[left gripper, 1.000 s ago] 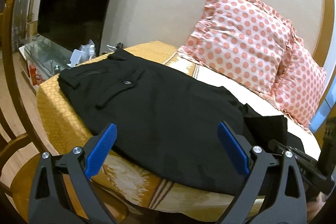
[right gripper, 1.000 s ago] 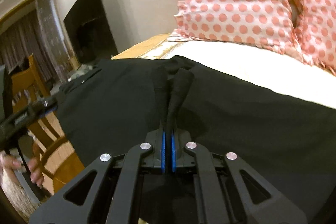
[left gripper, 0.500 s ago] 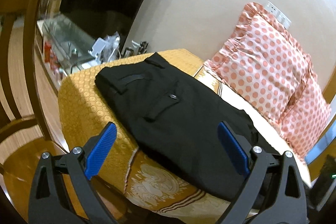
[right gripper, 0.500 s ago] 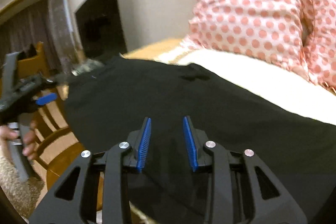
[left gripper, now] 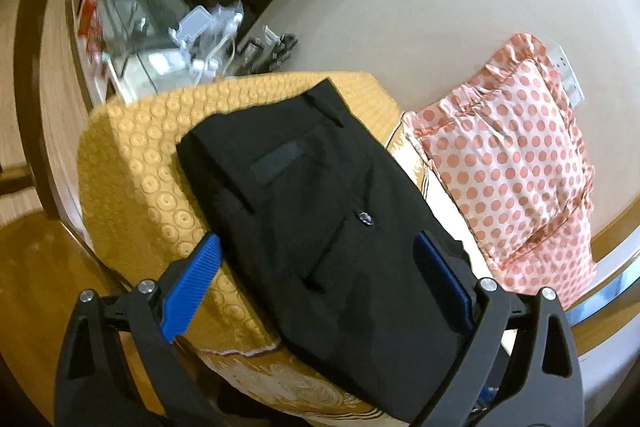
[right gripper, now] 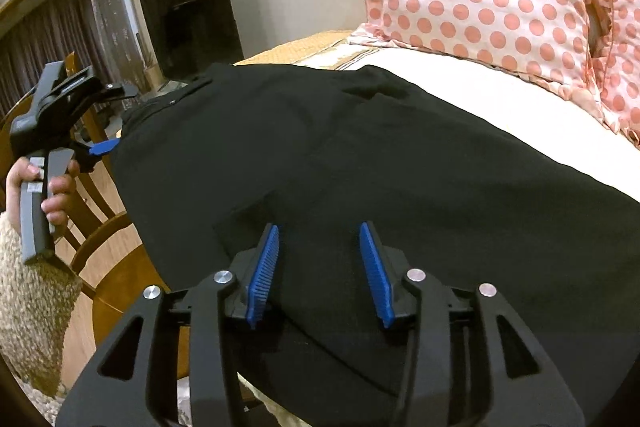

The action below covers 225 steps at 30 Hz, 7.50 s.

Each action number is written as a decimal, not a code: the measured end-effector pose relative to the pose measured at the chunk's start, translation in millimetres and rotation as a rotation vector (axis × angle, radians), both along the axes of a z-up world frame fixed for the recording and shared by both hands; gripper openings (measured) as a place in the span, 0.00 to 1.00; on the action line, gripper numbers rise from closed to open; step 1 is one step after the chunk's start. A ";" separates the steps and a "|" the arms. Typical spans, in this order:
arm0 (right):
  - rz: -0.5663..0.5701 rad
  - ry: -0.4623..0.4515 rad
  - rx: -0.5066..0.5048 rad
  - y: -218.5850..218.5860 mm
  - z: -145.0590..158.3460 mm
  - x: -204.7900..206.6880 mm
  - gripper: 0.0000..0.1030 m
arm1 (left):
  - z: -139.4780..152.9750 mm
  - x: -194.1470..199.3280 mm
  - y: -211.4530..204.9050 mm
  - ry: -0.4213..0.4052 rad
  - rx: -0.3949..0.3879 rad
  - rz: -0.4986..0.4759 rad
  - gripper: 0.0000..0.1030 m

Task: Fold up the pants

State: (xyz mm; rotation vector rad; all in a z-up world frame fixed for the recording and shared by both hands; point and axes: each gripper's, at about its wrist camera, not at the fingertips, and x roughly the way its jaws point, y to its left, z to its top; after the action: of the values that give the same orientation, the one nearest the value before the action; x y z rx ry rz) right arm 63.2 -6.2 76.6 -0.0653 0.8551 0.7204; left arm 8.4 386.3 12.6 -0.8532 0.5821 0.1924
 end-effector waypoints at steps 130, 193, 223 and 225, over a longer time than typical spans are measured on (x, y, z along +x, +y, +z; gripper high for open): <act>-0.540 0.289 0.134 -257.8 -8.8 87.1 0.73 | -10.7 38.9 -349.1 -0.084 0.738 -0.748 0.98; -0.353 0.064 0.152 -243.0 14.9 85.6 0.18 | 43.7 185.9 -283.9 0.147 0.379 -0.840 0.10; -0.651 -0.069 -0.192 -270.4 18.9 206.7 0.62 | 58.7 309.0 -329.0 0.093 0.603 -0.614 0.69; -0.567 -0.105 -0.155 -259.0 31.8 183.0 0.62 | 69.3 277.0 -336.3 0.026 0.597 -0.647 0.77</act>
State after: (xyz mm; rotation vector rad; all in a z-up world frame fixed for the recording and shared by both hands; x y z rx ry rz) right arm 246.1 -265.1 108.4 0.0022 0.7766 0.1175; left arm 285.4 50.0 81.9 -0.0615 0.7453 -0.2103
